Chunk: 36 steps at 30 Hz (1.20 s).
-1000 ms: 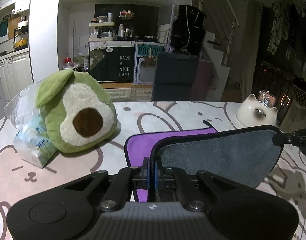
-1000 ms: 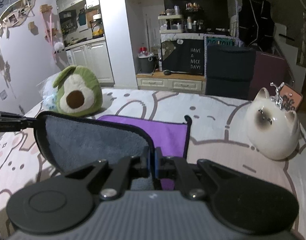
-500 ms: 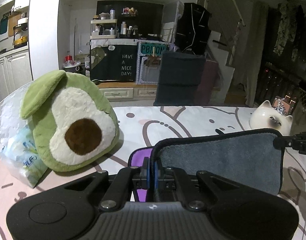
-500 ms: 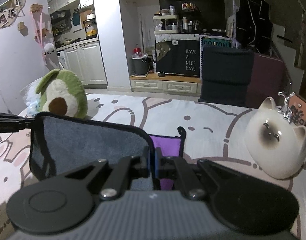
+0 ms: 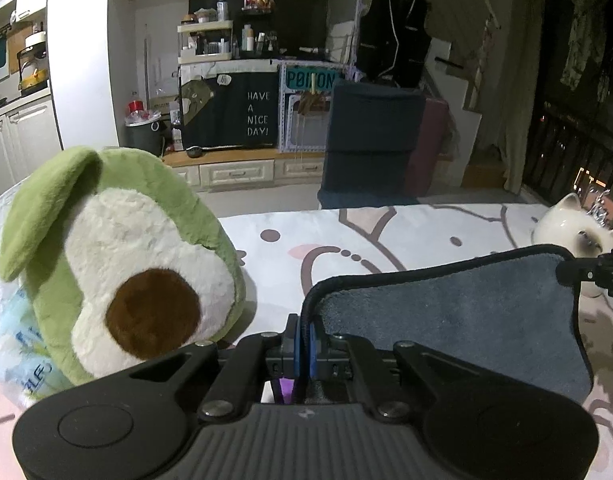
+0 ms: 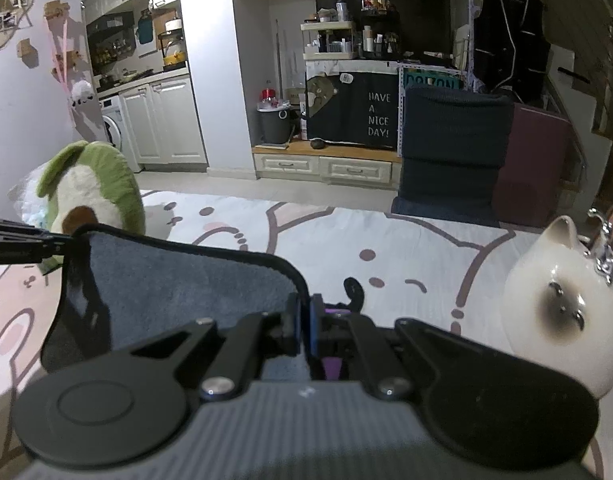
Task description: Fold towel
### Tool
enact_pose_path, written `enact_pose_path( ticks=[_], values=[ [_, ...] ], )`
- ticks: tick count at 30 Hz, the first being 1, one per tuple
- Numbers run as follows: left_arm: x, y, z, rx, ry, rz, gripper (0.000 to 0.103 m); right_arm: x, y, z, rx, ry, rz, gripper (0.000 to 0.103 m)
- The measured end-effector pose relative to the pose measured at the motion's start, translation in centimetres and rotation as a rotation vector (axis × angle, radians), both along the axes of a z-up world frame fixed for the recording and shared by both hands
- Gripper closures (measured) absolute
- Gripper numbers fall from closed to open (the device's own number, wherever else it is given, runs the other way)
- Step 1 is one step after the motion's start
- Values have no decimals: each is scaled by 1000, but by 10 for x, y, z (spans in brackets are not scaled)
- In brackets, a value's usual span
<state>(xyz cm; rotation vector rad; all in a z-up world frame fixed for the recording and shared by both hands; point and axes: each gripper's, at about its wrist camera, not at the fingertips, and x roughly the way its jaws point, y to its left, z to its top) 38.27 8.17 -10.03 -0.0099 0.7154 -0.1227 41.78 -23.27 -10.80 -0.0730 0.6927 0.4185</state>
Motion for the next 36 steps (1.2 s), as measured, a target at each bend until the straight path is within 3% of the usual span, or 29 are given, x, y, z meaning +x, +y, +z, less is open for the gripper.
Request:
enact_pose_path(
  ticks=[25, 28, 29, 30, 31, 32, 33, 34, 35, 36],
  values=[
    [50, -6, -16, 42, 52, 6, 97, 50, 24, -17, -93, 48, -42, 97],
    [55, -4, -20, 45, 79, 43, 85, 54, 26, -19, -81, 66, -48, 97],
    [56, -3, -21, 44, 98, 51, 68, 55, 25, -20, -74, 75, -52, 96],
    [57, -2, -23, 44, 112, 61, 51, 56, 24, -20, -64, 83, -58, 93],
    [57, -1, -24, 44, 123, 73, 43, 56, 24, -21, -52, 91, -56, 91],
    [57, -1, -25, 45, 129, 82, 33, 56, 23, -23, -46, 99, -55, 79],
    [56, -1, -26, 45, 137, 85, 26, 56, 23, -23, -41, 105, -61, 57],
    [56, -1, -26, 45, 146, 88, 23, 56, 22, -24, -32, 109, -65, 44],
    [56, -2, -26, 48, 155, 90, 18, 56, 22, -24, -19, 116, -66, 24],
    [55, -3, -26, 52, 160, 92, 13, 56, 22, -25, -12, 123, -66, 14]
  ],
)
